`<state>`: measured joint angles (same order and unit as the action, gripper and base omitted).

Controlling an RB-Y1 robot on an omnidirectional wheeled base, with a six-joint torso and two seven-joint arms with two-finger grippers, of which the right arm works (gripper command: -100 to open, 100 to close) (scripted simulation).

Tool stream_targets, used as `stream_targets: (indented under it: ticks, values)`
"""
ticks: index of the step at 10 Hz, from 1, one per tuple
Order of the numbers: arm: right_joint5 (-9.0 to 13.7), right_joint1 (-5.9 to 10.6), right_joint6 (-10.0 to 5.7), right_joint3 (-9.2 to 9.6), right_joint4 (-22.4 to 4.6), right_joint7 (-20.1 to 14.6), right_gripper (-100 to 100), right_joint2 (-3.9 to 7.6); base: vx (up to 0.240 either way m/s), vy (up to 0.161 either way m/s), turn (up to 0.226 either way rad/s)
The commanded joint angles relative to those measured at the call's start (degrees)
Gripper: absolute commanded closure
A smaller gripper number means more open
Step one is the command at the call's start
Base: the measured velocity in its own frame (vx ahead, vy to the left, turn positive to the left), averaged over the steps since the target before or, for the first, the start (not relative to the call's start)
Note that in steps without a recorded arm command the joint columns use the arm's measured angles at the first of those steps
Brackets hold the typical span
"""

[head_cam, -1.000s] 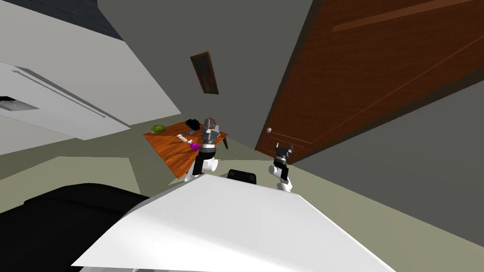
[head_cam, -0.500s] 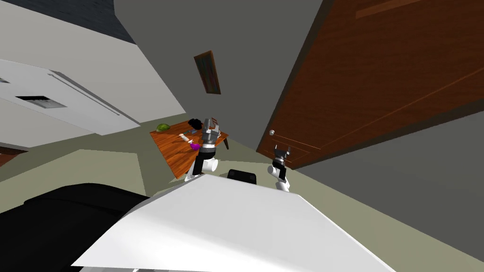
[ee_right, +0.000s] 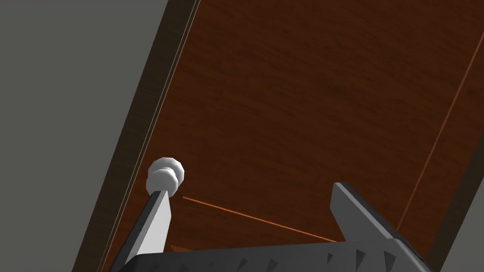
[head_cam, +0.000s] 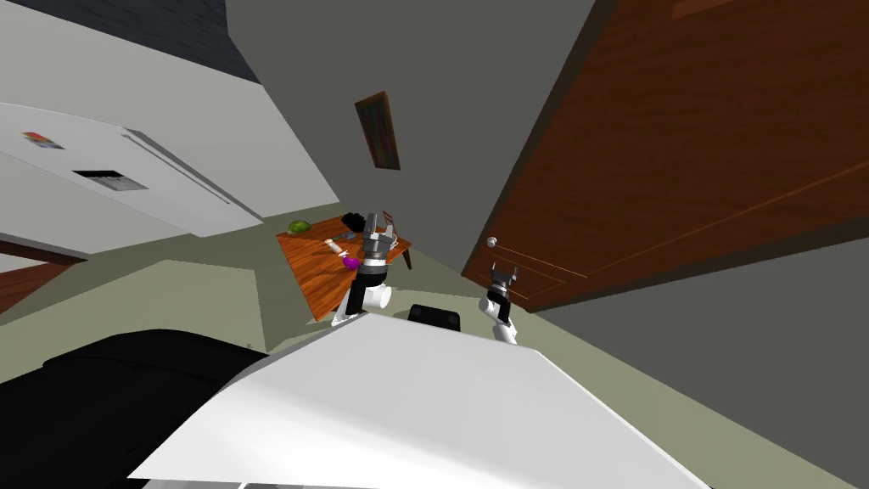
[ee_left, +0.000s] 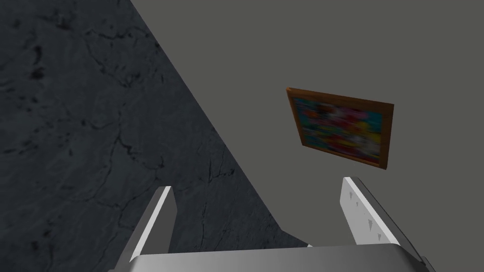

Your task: Pull the door open

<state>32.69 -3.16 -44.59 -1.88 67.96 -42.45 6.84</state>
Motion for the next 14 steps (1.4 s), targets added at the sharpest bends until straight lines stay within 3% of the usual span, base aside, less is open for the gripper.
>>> stream_targets:
  ticks: [1,9,10,13,14]
  values:
    - [0.45,0.68,-0.37,0.01,-1.76,-1.00,-100,0.03,0.067,-0.039,0.033]
    - [5.03,4.70,-2.82,0.28,-12.95,-9.55,-100,0.30,0.071,-0.035,0.080]
    - [5.03,4.70,-2.82,0.28,-13.12,-9.55,-100,0.30,0.057,-0.035,0.025]
    - [6.78,6.23,-3.75,0.39,-17.44,-12.80,-100,0.39,0.058,-0.025,0.077]
    - [6.78,6.23,-3.75,0.39,-17.44,-12.80,-100,0.39,0.045,-0.029,0.013]
